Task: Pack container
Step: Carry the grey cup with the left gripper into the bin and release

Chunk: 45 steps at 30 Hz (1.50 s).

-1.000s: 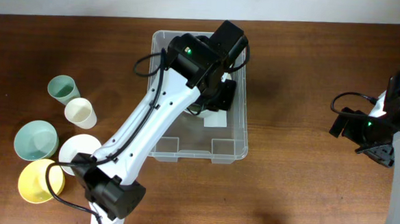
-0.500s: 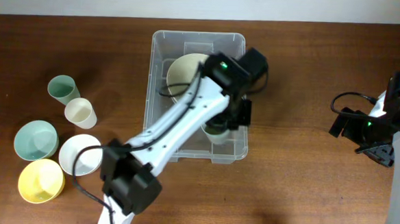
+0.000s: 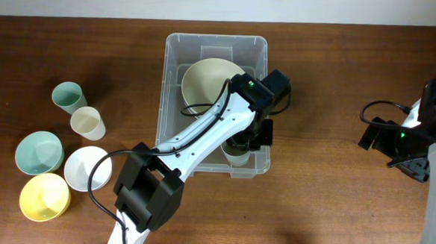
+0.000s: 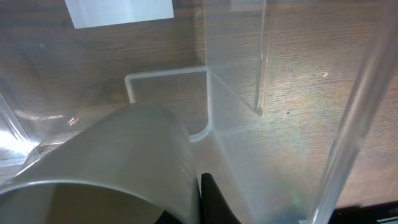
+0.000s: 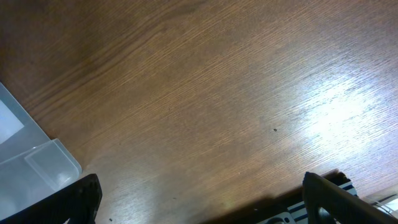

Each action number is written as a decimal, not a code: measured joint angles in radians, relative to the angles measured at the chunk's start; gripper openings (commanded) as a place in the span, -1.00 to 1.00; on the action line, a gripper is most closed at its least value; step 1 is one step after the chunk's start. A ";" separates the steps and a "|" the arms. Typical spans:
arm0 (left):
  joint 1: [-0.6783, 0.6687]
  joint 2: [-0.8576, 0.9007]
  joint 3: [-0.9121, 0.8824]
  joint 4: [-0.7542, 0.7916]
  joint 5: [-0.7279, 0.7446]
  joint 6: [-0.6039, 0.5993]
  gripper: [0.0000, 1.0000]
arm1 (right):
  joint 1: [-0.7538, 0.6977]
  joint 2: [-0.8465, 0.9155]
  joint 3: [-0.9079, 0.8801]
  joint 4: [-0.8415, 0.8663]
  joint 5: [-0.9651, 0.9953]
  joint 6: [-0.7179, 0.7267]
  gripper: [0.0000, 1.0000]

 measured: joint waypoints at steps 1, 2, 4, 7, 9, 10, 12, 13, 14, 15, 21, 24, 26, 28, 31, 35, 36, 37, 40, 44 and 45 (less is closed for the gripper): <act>0.000 0.001 0.000 0.000 0.000 0.000 -0.99 | 0.000 0.000 0.000 0.000 0.000 0.001 0.98; 0.000 0.001 0.000 0.000 0.000 -0.001 -0.99 | 0.000 0.000 0.000 -0.001 0.000 0.001 0.98; 0.000 0.003 0.000 0.000 0.000 -0.003 -0.99 | 0.000 0.000 0.000 -0.001 0.000 0.001 0.98; 0.000 0.010 0.000 0.000 0.000 -0.003 -0.87 | 0.000 0.000 0.000 -0.001 -0.001 0.000 0.98; 0.000 0.016 0.000 0.000 0.000 -0.003 -0.66 | 0.000 0.000 0.000 -0.001 -0.003 0.000 0.98; 0.000 0.018 0.000 0.001 0.000 -0.006 -0.62 | 0.000 0.000 0.000 -0.001 -0.004 0.000 0.98; 0.000 0.018 -0.002 0.003 0.000 -0.010 -0.54 | 0.000 0.000 0.000 -0.001 -0.004 0.001 0.98; 0.000 0.018 -0.002 0.004 0.000 -0.011 -0.50 | 0.000 0.000 0.000 -0.001 -0.004 0.000 0.98; 0.000 0.018 -0.002 0.004 0.000 -0.011 -0.44 | 0.000 0.000 0.000 -0.002 -0.004 0.001 0.98; 0.000 0.018 -0.002 0.004 0.000 -0.011 -0.38 | 0.000 0.000 0.000 -0.001 -0.004 0.000 0.98; 0.001 0.018 0.003 -0.009 0.000 0.026 -0.11 | 0.000 0.000 0.000 -0.002 -0.004 0.001 0.98; 0.003 0.022 0.052 -0.045 -0.002 0.060 -0.09 | 0.000 0.000 0.000 -0.003 -0.004 0.001 0.98; 0.006 0.029 0.122 -0.087 -0.023 0.078 -0.09 | 0.000 0.000 0.000 -0.004 -0.004 0.001 0.98; 0.014 0.034 0.208 -0.139 -0.069 0.088 -0.09 | 0.000 0.000 0.000 -0.004 -0.004 0.001 0.98; 0.047 0.035 0.370 -0.247 -0.157 0.100 -0.09 | 0.000 0.000 0.001 -0.003 -0.004 0.001 0.97; 0.148 0.031 0.550 -0.348 -0.240 0.112 -0.08 | 0.000 0.000 0.001 -0.004 -0.004 0.001 0.98; 0.182 0.027 0.569 -0.347 -0.253 0.113 -0.07 | 0.000 0.000 0.001 -0.004 -0.005 0.001 0.98; 0.229 0.021 0.579 -0.348 -0.263 0.114 -0.07 | 0.000 0.000 0.001 -0.004 -0.005 0.000 0.98; 0.371 0.010 0.584 -0.351 -0.287 0.114 -0.07 | 0.000 0.000 0.001 -0.004 -0.008 0.000 0.98; 0.573 0.010 0.583 -0.351 -0.300 0.120 -0.08 | 0.000 0.000 0.001 -0.005 -0.008 0.000 0.98; 0.618 0.010 0.583 -0.351 -0.296 0.128 -0.08 | 0.000 0.000 0.001 -0.005 -0.008 -0.001 0.98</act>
